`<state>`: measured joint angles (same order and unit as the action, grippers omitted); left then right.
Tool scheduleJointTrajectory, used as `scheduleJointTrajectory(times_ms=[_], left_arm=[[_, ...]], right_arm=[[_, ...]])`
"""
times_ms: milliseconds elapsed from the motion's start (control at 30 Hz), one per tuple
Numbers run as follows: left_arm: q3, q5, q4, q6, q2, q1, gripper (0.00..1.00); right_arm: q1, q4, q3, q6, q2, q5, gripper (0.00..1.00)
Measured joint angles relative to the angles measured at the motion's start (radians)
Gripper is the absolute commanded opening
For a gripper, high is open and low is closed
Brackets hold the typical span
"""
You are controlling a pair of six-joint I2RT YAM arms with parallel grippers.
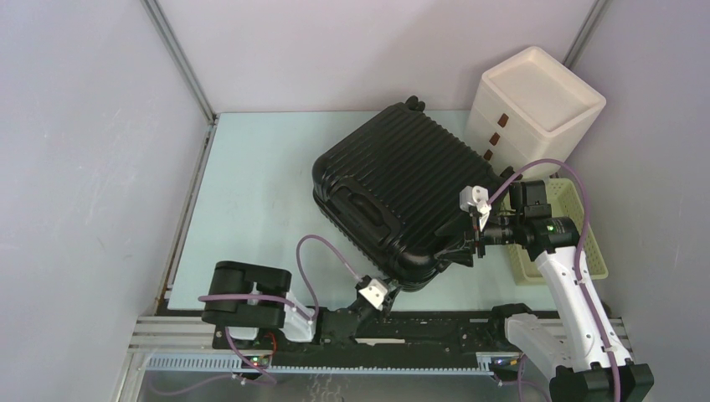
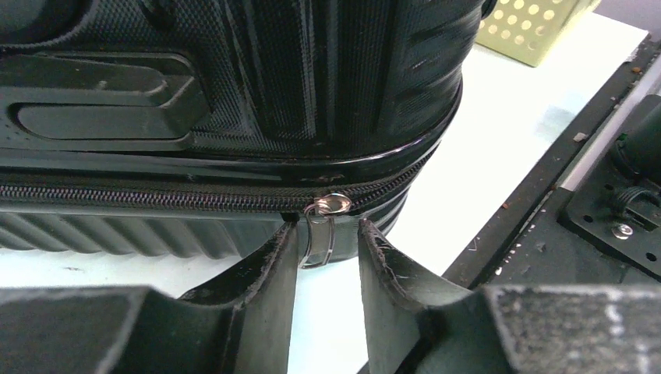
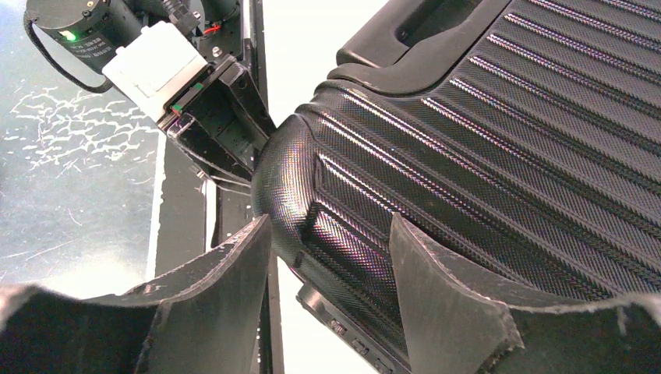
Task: Open, take out, and arrange the luggage
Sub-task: Grab the zipper of the luggage.
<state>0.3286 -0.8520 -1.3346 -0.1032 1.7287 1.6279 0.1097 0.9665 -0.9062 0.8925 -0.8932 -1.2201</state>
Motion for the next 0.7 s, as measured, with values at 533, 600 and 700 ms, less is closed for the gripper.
scheduleJointTrajectory(times_ms=[533,600,700], left_arm=[[0.008,-0.027,-0.002,0.043,0.009,0.006,0.0],[0.008,-0.027,-0.002,0.043,0.009,0.006,0.0],[0.006,-0.028,-0.003,0.043,0.009,0.006,0.0]], right_arm=[[0.002,-0.001,0.0,0.001,-0.005,0.001,0.66],[0.002,-0.001,0.0,0.002,-0.006,0.0,0.66],[0.002,-0.001,0.0,0.004,-0.006,0.0,0.67]])
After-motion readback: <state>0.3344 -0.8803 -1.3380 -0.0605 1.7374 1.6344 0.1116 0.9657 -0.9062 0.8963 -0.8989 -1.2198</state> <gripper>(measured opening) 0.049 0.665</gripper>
